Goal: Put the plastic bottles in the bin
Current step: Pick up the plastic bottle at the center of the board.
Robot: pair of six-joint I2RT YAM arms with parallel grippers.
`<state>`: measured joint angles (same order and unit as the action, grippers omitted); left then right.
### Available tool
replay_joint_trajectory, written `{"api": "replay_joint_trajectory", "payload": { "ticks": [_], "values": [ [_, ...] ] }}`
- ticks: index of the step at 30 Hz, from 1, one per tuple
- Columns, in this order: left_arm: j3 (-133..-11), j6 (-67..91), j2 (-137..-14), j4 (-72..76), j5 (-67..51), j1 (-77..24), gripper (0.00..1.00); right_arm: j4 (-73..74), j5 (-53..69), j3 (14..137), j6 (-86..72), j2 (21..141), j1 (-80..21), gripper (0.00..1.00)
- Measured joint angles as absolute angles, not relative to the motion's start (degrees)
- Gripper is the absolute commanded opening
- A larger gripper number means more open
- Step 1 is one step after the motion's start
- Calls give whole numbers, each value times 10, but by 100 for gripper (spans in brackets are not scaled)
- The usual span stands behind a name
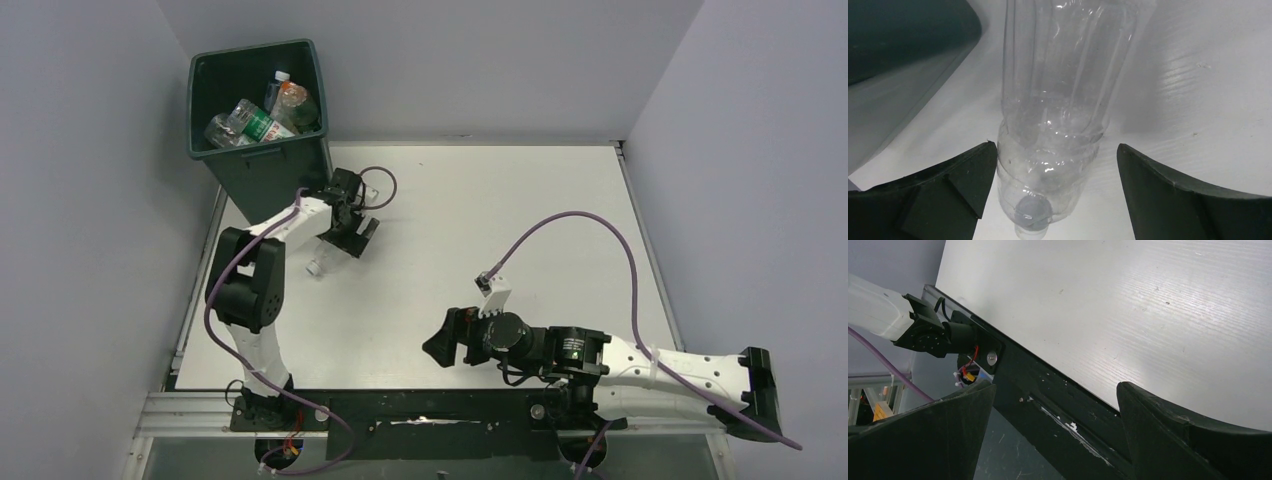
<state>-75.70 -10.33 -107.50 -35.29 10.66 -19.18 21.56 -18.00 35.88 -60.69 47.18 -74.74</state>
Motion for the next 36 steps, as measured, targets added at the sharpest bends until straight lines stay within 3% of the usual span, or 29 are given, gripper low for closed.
{"api": "replay_joint_trajectory", "payload": {
  "ticks": [6,15,36],
  "values": [
    [-757,-102,-1100,-349,91,-192,83,215,-180,359,-607,482,-747,98],
    [-757,-90,-1100,-345,72,-209,53,215,-181,359,-611,490,-747,98],
    [-818,-48,-1016,-405,46,-272,45,189,-187,359,-623,512,-762,98]
  ]
}}
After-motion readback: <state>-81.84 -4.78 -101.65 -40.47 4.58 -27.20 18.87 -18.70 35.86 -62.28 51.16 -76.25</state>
